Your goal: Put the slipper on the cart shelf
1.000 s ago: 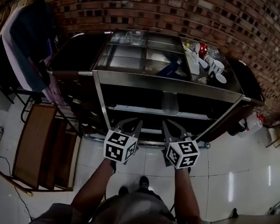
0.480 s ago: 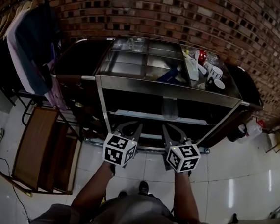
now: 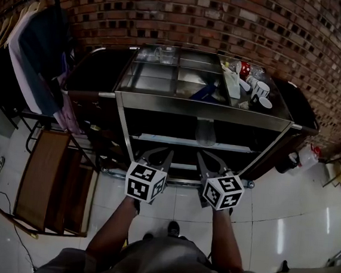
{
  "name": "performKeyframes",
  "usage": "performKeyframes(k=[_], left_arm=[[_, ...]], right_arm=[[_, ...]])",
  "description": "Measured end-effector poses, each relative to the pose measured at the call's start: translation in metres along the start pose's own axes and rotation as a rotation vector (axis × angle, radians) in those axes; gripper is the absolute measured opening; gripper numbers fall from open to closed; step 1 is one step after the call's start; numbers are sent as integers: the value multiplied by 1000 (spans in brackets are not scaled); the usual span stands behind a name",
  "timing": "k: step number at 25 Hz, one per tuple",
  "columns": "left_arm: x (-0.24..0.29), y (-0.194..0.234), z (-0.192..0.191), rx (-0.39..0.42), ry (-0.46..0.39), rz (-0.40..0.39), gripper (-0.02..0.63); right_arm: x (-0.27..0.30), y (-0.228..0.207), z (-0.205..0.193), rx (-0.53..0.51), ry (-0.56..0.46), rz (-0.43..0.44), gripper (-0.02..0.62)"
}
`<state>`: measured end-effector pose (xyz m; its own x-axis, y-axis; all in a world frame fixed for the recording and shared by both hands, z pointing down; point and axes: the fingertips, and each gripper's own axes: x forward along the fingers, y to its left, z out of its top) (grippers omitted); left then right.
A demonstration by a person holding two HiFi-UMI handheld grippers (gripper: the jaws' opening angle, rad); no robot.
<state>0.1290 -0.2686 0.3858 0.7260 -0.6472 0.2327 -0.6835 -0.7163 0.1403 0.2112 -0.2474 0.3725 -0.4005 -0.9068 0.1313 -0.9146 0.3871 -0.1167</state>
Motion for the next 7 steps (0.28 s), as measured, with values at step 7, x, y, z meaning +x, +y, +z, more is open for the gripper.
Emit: performKeyframes(k=[7], left_arm=[[3, -6, 0, 1, 0, -6, 8]], right_arm=[[-5, -5, -1, -4, 5, -4, 0]])
